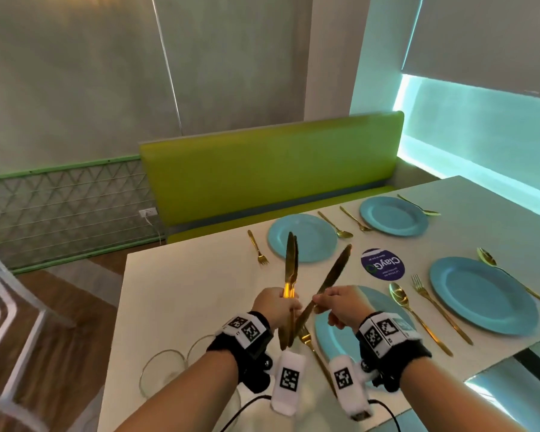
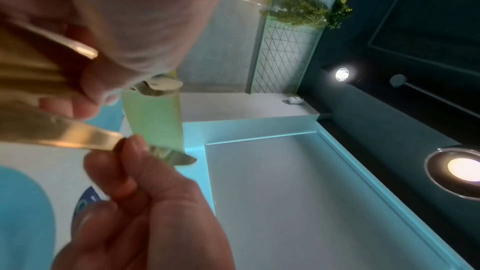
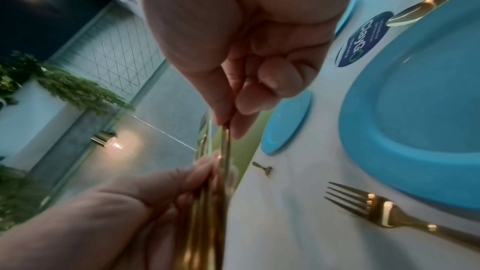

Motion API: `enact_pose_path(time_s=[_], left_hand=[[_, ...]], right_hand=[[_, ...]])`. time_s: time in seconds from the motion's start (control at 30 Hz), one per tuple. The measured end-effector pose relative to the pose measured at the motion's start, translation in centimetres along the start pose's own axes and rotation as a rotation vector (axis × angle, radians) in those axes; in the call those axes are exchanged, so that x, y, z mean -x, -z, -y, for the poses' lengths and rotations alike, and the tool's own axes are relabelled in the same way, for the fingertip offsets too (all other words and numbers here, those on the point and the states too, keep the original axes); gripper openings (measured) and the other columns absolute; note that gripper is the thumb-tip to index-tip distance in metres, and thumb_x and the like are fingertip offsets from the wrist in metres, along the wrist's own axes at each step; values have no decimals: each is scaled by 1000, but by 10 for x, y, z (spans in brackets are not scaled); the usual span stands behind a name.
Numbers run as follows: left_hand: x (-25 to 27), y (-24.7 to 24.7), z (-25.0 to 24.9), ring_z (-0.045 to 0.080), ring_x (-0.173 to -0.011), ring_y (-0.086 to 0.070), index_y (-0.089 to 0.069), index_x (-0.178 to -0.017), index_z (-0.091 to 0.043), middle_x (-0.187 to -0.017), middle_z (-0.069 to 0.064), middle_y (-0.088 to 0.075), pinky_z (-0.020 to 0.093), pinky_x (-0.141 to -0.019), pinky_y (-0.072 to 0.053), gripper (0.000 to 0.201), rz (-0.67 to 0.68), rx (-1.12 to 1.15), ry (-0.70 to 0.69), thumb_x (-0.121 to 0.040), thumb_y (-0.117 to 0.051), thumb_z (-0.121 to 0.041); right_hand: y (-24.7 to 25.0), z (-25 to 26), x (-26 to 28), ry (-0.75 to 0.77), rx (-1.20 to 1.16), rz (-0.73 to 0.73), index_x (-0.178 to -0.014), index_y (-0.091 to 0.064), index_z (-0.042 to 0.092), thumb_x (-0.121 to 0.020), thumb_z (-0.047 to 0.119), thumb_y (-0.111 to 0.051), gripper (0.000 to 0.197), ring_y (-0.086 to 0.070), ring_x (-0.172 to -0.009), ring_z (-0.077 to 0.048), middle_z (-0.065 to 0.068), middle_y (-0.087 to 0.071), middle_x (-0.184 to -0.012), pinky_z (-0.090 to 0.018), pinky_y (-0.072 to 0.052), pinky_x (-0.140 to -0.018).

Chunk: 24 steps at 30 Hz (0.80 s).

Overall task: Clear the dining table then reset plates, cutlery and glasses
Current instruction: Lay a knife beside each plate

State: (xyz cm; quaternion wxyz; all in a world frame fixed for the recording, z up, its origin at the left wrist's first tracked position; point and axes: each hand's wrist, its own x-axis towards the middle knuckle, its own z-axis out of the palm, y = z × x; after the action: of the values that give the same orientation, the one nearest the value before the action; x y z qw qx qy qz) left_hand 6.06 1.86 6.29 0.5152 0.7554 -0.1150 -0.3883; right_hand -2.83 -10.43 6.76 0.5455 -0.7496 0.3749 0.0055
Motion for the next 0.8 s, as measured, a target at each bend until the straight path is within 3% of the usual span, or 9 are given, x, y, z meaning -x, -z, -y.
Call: enact_pose_path(time_s=[0.1,0.27,0.37,0.43,0.47,0.53,0.6,0.8], left_hand=[[0,4,4,14,-61,-56,-56,-93,-6,-72,6,-57,23,-60,-51,10,-117,102,36,-92,-48,-1],[3,19,13,14,-59,-50,-54,-86,-7,-69,5,-52,22,-55,-45,16,-249,188,40,-96,-41,-4],[8,28,17,14,-59,-49,-53,-84,-7,-69,5,-51,23,-56,-45,18,-299,225,40,-97,-40,-7],[11,32,20,14,-62,-51,-54,-87,-7,-71,5,-52,23,-59,-47,17,-313,230,46,-98,-41,-8],[13,34,21,14,-63,-52,-55,-89,-6,-73,5,-53,23,-60,-48,16,-318,230,50,-97,-41,-9],[15,37,23,14,-65,-54,-56,-85,-9,-74,5,-55,24,-63,-49,18,-320,232,54,-97,-42,-11],[16,39,25,14,-66,-55,-56,-81,-12,-75,4,-56,24,-65,-50,20,-315,233,58,-97,-43,-12],[12,44,31,14,-70,-56,-56,-86,-12,-78,4,-57,26,-69,-51,16,-298,227,53,-97,-45,-13]], right_hand=[[6,-18,-10,-40,114,79,-65,-60,14,-89,22,-59,26,-47,-48,-12,-6,-68,-74,-19,-38,-45],[-7,-43,-16,-89,429,231,-63,-58,15,-88,19,-58,25,-48,-47,-9,1,-62,-67,-17,-39,-43],[-29,-57,-19,-94,593,252,-55,-58,17,-84,19,-63,30,-45,-38,-4,5,-56,-50,-15,-39,-43],[-44,-63,-20,-80,691,274,-62,-68,16,-84,19,-64,22,-45,-44,-3,9,-54,-44,-15,-43,-50],[-49,-64,-19,-71,745,290,-75,-74,12,-83,18,-63,15,-47,-49,-5,9,-59,-51,-17,-46,-57],[-60,-69,-24,-73,838,310,-99,-74,8,-83,16,-61,22,-55,-69,-11,-1,-72,-87,-23,-52,-75],[-68,-73,-27,-84,875,308,-111,-69,7,-85,19,-60,30,-60,-89,-15,-8,-68,-114,-27,-51,-90],[-81,-86,-43,-98,919,205,-112,-65,10,-87,19,-54,29,-62,-109,-21,-5,-65,-118,-23,-46,-79]])
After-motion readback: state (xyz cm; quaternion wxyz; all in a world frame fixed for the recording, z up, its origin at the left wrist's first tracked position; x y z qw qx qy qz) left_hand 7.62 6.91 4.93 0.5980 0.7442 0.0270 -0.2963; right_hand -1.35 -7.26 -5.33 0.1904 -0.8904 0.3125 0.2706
